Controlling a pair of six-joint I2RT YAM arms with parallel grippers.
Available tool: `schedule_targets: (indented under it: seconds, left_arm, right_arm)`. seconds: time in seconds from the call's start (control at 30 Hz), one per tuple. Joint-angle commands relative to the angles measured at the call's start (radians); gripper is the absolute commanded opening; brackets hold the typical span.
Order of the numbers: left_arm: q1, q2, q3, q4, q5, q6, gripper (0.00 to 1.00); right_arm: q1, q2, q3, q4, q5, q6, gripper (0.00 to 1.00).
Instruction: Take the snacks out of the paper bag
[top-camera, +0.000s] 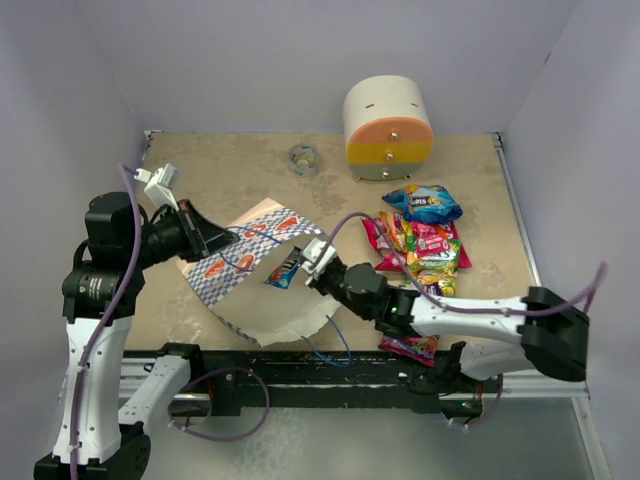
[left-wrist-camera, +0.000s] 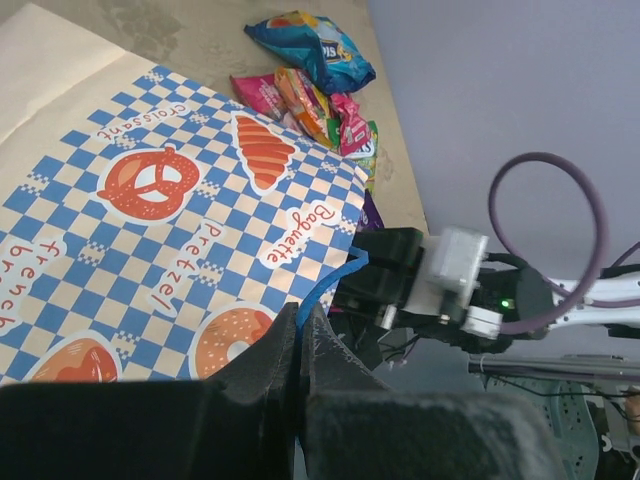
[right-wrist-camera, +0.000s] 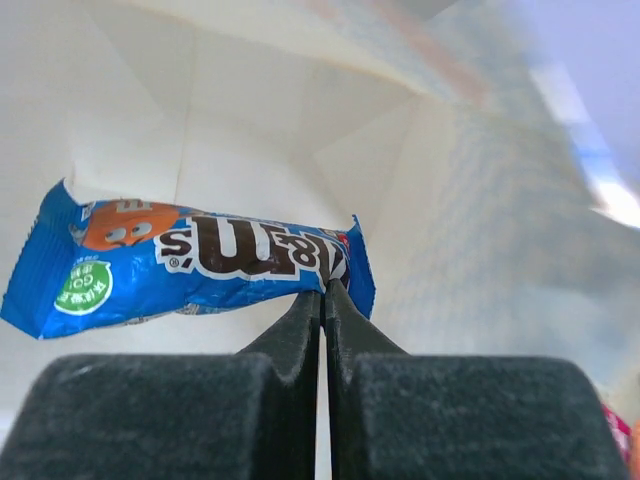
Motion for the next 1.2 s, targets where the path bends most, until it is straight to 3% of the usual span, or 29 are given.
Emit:
schedule_targets:
  seconds: [0.0,0.3,0.4,0.77,1.0,1.17]
  left_arm:
    - [-0.003,0.019,0.053,0.102,-0.032,-0.031,0.0]
    - [-0.002,0.087,0.071,0.161,-0.07,-0.068,0.0]
    - [-0.003,0.099,0.076,0.172,-0.081,-0.071,0.0]
    - [-0.003,0.131,0.074,0.173,-0.102,-0.092,0.0]
    - [-0.003,0.177,0.109,0.211,-0.059,-0.128,0.0]
    - [-0.003,0.252,0.163,0.337,0.014,-0.231,0.0]
  right_arm:
    - [0.001,-0.216,0.014,-0.22,0.023,0.071,0.0]
    - [0.001,-0.53,0.086,-0.515,0.109,0.044,0.0]
    - [0.001,-0.582,0.156,-0.588,0.207,0.03,0.0]
    - [-0.03,-0.524,0.335,-0.625,0.522,-0.007,0.0]
    - [-0.386,-0.433,0.413,-0.755,0.386,0.216,0.0]
    - [-0.571,-0.369,0.373,-0.772,0.298,0.271,0.0]
